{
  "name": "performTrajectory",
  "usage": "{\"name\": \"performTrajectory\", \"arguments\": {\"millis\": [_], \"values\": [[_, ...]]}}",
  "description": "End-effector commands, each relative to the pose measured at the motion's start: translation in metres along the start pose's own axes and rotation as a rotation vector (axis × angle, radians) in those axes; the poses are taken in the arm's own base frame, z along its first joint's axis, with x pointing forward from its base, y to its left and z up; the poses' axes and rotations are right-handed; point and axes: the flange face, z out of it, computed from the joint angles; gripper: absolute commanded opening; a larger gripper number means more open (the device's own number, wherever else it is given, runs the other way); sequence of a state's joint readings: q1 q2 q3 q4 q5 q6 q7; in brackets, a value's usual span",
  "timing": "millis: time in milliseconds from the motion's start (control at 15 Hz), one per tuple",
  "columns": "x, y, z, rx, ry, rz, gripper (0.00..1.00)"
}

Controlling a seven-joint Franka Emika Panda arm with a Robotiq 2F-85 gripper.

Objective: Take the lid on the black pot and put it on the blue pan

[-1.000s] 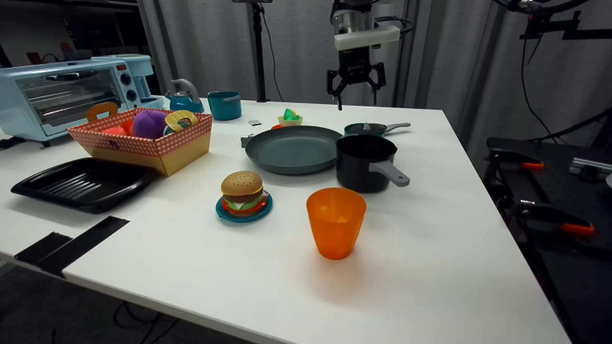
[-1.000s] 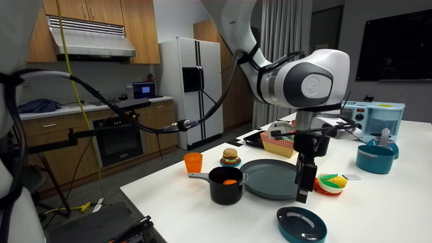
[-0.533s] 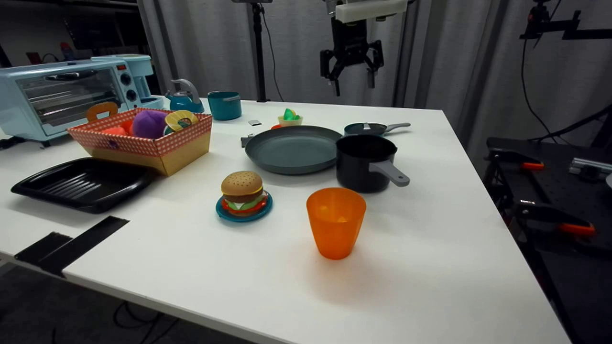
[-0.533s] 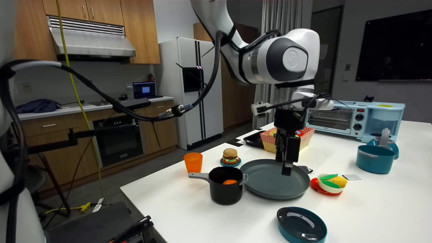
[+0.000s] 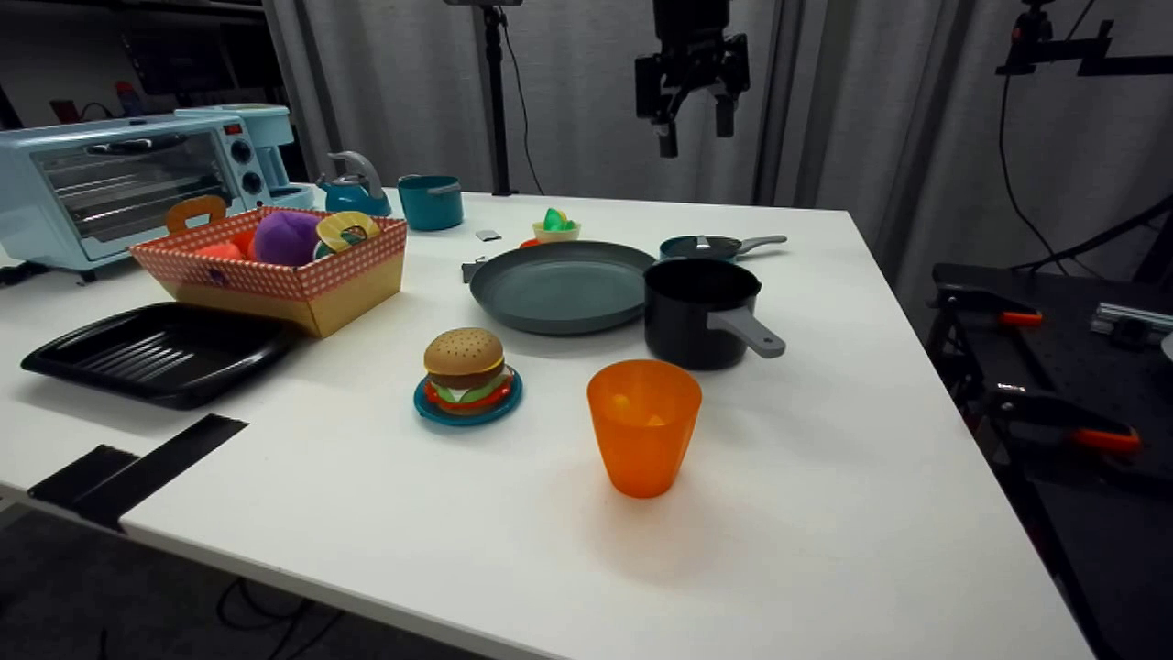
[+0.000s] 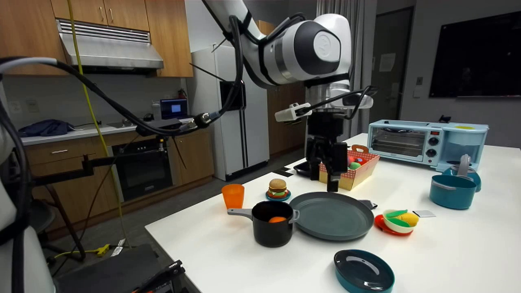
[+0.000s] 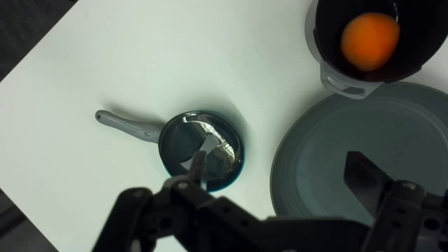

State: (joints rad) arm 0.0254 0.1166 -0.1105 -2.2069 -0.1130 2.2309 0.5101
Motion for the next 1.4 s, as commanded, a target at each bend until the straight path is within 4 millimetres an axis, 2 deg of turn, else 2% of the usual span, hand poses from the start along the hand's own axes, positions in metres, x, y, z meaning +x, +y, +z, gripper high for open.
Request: {"name": "performTrajectory", "arguments": {"millis": [0, 333, 600, 867, 933, 1333], "values": [[-0.031, 0.012, -0.019, -0.005, 0.010, -0.102, 1.00], [-0.058, 0.016, -0.032, 0.026, -0.015, -0.179, 1.00], [-0.069, 0.027, -0.038, 0.020, -0.044, -0.194, 1.00], [-0.075, 0.040, -0.039, 0.027, -0.094, -0.154, 1.00], [-0.065, 0.028, -0.033, 0.000, -0.068, -0.161, 1.00], [-0.068, 0.033, -0.032, 0.007, -0.084, -0.148, 1.00]]}}
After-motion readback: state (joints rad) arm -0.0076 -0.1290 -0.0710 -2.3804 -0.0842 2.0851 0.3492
